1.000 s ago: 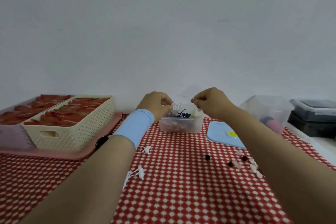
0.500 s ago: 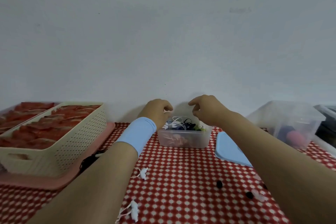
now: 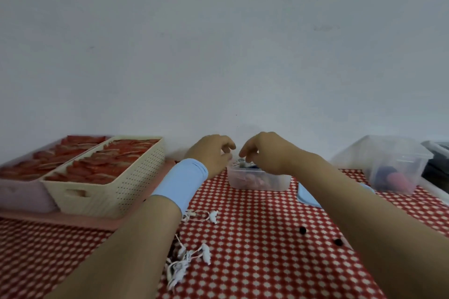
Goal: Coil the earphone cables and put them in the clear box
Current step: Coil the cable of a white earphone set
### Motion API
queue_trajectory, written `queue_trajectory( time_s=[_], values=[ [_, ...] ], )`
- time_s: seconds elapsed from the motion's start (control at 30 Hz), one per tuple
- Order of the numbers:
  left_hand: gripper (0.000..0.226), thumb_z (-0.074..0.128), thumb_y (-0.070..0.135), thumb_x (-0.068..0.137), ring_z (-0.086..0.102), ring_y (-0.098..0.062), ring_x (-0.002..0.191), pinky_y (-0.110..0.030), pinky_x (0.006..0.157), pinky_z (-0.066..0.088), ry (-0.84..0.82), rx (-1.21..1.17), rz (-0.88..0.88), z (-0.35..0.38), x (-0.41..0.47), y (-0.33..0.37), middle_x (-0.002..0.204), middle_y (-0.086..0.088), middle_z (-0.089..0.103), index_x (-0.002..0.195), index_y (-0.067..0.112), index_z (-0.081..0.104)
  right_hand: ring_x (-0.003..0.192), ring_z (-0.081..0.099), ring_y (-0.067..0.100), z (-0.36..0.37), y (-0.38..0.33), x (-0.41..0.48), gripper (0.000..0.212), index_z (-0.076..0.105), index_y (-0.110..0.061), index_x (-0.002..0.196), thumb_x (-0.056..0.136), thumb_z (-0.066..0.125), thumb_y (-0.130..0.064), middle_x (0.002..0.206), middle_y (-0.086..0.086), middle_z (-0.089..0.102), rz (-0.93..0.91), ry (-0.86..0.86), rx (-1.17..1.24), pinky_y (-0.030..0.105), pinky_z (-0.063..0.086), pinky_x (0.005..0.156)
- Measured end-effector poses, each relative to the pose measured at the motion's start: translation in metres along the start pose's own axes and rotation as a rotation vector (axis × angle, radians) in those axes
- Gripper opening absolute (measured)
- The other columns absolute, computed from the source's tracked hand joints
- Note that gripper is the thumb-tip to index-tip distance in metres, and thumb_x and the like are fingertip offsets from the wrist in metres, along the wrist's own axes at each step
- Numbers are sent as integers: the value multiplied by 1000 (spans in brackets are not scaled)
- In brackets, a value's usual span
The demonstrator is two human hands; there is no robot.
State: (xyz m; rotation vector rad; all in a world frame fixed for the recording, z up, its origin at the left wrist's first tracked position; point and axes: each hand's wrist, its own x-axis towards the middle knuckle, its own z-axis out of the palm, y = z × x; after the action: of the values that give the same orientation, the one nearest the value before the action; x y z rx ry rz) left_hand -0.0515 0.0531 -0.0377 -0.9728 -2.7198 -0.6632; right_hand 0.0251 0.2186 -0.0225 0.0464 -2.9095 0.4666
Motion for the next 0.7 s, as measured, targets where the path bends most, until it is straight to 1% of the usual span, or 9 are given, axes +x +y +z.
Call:
queue_trajectory(
  time_s=[0.1, 0.17, 0.27, 0.3, 0.37, 0.43, 0.5, 0.6, 0.7],
  values=[
    [19, 54, 27, 95, 58, -12, 94, -31, 90, 49, -106, 49, -49, -13, -30, -3, 108, 10, 64, 109, 31, 67, 97, 66, 11, 10, -34, -14, 24, 78, -29, 105, 92, 62, -16, 107, -8, 74, -34, -126, 12, 33, 55, 93],
    [18, 54, 25, 95, 57, -15, 93, -30, 86, 47, -206, 119, -71, -16, -47, -6, 108, 6, 65, 106, 27, 69, 92, 67, 15, 22, -48, -20, 20, 78, -28, 101, 90, 63, -22, 101, -5, 74, -35, -196, -10, 35, 56, 88],
    [19, 55, 21, 92, 59, -20, 84, -30, 76, 48, -326, 196, -116, -26, -81, -20, 97, -3, 69, 101, 17, 71, 100, 67, 21, 47, -74, -28, 27, 75, -27, 109, 88, 60, -21, 108, 0, 73, -88, -251, -133, 34, 54, 88],
    [21, 57, 22, 91, 60, -19, 86, -31, 77, 49, -378, 212, -130, -27, -90, -25, 96, -1, 69, 106, 18, 72, 105, 67, 22, 55, -80, -30, 31, 72, -28, 115, 87, 61, -22, 113, 0, 72, -93, -261, -151, 35, 54, 91],
    [29, 63, 26, 90, 63, -19, 100, -33, 89, 52, -457, 265, -150, -30, -106, -35, 114, 5, 68, 119, 25, 70, 113, 64, 24, 70, -89, -35, 37, 67, -26, 125, 88, 62, -22, 122, 1, 70, -102, -275, -156, 35, 51, 97],
    [32, 65, 25, 90, 63, -18, 107, -35, 96, 52, -437, 286, -169, -32, -118, -42, 121, 9, 67, 121, 28, 69, 118, 61, 24, 82, -95, -40, 45, 61, -24, 134, 89, 63, -20, 129, 3, 66, -87, -282, -135, 34, 47, 100],
    [25, 66, 24, 90, 64, -16, 105, -32, 95, 51, -379, 250, -178, -31, -123, -46, 116, 11, 69, 113, 30, 73, 117, 62, 23, 89, -96, -43, 47, 62, -24, 134, 88, 67, -23, 129, 1, 67, -49, -267, -127, 36, 49, 103],
    [16, 67, 28, 90, 64, -12, 100, -26, 88, 47, -330, 173, -158, -31, -126, -45, 110, 12, 71, 104, 29, 76, 106, 67, 20, 89, -95, -48, 29, 76, -25, 115, 87, 71, -27, 116, -2, 74, -28, -253, -96, 36, 53, 98],
    [15, 63, 26, 93, 64, -10, 94, -25, 84, 47, -273, 81, -151, -33, -125, -43, 104, 11, 71, 101, 26, 76, 96, 69, 18, 79, -91, -55, 20, 80, -20, 103, 87, 67, -23, 105, 0, 77, 8, -212, -52, 33, 55, 93]
  ],
)
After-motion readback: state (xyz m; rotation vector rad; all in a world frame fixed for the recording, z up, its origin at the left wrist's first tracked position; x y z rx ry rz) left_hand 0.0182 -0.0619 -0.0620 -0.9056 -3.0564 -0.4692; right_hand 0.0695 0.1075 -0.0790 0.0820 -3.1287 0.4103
